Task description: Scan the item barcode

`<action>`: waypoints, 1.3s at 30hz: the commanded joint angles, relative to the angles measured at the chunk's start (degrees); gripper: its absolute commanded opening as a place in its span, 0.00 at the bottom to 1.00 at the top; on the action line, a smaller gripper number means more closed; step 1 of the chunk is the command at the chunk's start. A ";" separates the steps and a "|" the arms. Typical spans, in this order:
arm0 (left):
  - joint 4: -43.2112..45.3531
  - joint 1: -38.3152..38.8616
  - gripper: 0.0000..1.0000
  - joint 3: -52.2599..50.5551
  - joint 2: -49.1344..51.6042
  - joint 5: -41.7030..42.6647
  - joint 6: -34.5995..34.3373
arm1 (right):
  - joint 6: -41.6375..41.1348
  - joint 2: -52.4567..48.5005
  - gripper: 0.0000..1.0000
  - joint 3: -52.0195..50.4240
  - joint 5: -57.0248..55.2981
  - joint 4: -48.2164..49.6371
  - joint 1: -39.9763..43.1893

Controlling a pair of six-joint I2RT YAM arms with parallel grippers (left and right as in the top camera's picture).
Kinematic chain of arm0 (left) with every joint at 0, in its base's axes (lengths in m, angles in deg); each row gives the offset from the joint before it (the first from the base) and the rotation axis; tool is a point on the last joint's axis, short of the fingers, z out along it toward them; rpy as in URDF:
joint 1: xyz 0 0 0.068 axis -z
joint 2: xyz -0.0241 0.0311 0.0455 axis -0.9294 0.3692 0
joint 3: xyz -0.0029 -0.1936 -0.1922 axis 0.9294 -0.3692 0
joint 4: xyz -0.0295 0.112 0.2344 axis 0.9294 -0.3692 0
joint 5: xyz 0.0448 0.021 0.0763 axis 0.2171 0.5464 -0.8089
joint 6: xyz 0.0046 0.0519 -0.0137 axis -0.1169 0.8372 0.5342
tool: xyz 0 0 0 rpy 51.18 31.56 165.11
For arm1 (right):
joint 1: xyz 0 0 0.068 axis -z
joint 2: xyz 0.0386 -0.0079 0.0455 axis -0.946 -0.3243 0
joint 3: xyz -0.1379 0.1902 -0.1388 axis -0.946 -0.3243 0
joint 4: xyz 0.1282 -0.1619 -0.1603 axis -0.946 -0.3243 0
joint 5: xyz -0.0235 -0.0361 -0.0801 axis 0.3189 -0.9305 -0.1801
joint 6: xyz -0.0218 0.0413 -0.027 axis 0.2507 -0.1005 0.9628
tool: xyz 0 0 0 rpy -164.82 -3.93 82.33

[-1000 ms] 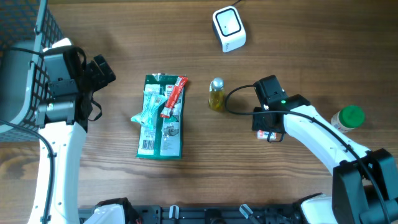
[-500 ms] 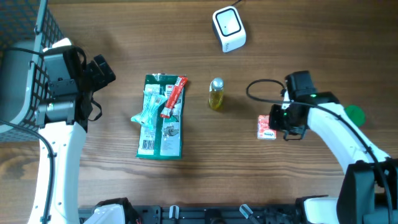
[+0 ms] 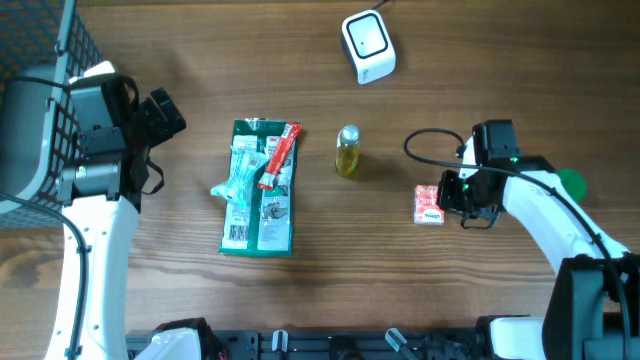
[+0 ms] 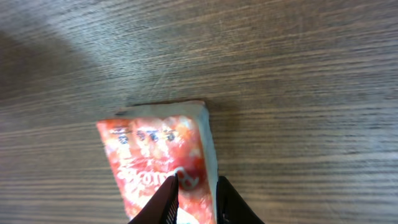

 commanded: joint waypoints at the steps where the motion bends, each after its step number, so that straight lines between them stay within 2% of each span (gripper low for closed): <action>1: 0.20 -0.37 1.00 0.44 0.11 -0.52 0.50 | -0.57 0.83 0.21 -3.19 1.46 3.19 0.11; 7: 0.20 -0.37 1.00 0.44 0.11 -0.52 0.50 | -0.57 0.83 0.19 -7.32 1.62 8.83 0.11; 10: 0.20 -0.37 1.00 0.44 0.11 -0.52 0.50 | -0.55 0.83 0.14 -8.66 1.62 10.05 0.11; 12: 0.22 -0.37 1.00 0.44 0.11 -0.52 0.50 | -0.55 0.83 0.14 -8.74 1.62 9.97 0.11; 15: 0.20 -0.37 1.00 0.44 0.11 -0.52 0.50 | -0.55 0.83 0.20 -8.74 1.62 9.86 0.11; 18: 0.20 -0.37 1.00 0.44 0.11 -0.52 0.50 | -0.55 0.87 0.10 -8.15 1.77 9.64 0.17; 20: 0.20 -0.37 1.00 0.44 0.11 -0.52 0.50 | 0.11 1.05 0.09 -6.47 3.87 9.03 0.17; 22: 0.22 -0.37 1.00 0.44 0.11 -0.52 0.50 | 0.13 1.75 0.12 -3.91 5.16 7.21 0.17; 27: 0.20 -0.37 1.00 0.44 0.11 -0.52 0.50 | 1.42 3.89 0.27 0.04 5.73 1.73 0.22; 28: 0.20 -0.37 1.00 0.44 0.11 -0.52 0.50 | 1.42 3.96 0.36 0.04 5.97 1.38 0.22; 30: 0.20 -0.37 1.00 0.44 0.11 -0.52 0.50 | 1.38 3.89 0.43 0.00 6.08 0.66 0.22; 33: 0.22 -0.37 1.00 0.44 0.11 -0.52 0.50 | 1.66 3.89 0.42 -0.02 6.05 -0.15 0.22; 35: 0.20 -0.37 1.00 0.44 0.11 -0.52 0.50 | 2.45 3.87 0.36 -0.17 6.03 -0.11 0.22; 39: 0.20 -0.37 1.00 0.44 0.11 -0.52 0.50 | 2.73 3.61 0.34 -0.70 5.86 -0.07 0.22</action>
